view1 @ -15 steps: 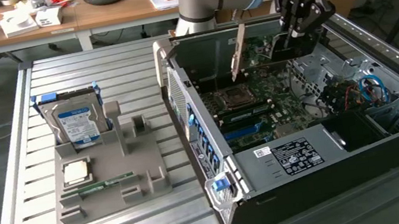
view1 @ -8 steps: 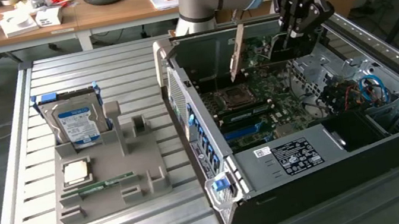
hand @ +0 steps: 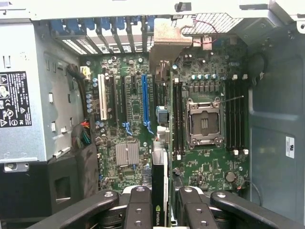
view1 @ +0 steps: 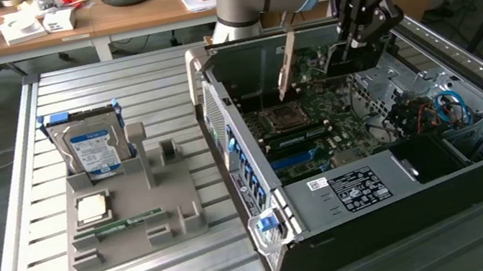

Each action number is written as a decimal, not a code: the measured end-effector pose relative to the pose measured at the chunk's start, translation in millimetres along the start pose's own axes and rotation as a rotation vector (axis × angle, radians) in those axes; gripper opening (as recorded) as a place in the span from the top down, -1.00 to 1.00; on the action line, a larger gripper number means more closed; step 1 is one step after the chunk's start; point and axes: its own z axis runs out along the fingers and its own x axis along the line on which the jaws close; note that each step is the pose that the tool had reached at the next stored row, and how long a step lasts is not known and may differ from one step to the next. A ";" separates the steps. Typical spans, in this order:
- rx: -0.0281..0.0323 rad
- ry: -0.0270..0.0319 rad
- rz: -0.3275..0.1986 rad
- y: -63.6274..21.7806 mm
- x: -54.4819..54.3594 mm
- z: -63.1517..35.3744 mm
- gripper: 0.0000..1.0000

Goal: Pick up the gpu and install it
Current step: 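Insert the gpu into the slot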

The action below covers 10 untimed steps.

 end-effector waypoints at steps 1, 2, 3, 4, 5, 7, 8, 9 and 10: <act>0.0000 0.0001 0.000 0.0 0.0 0.3 0.47; 0.0000 0.0001 0.000 0.0 0.0 0.7 0.47; 0.0000 0.0001 0.000 0.0 0.1 1.1 0.47; 0.0000 0.0001 0.000 0.0 0.1 1.7 0.47; 0.0000 0.0000 0.000 0.0 0.1 2.5 0.47; 0.0000 0.0001 0.000 0.0 0.2 4.2 0.47; 0.0000 0.0000 0.000 0.0 0.2 5.0 0.47; 0.0000 0.0000 0.000 0.1 0.2 5.7 0.47; 0.0000 0.0001 0.000 0.1 0.2 6.4 0.47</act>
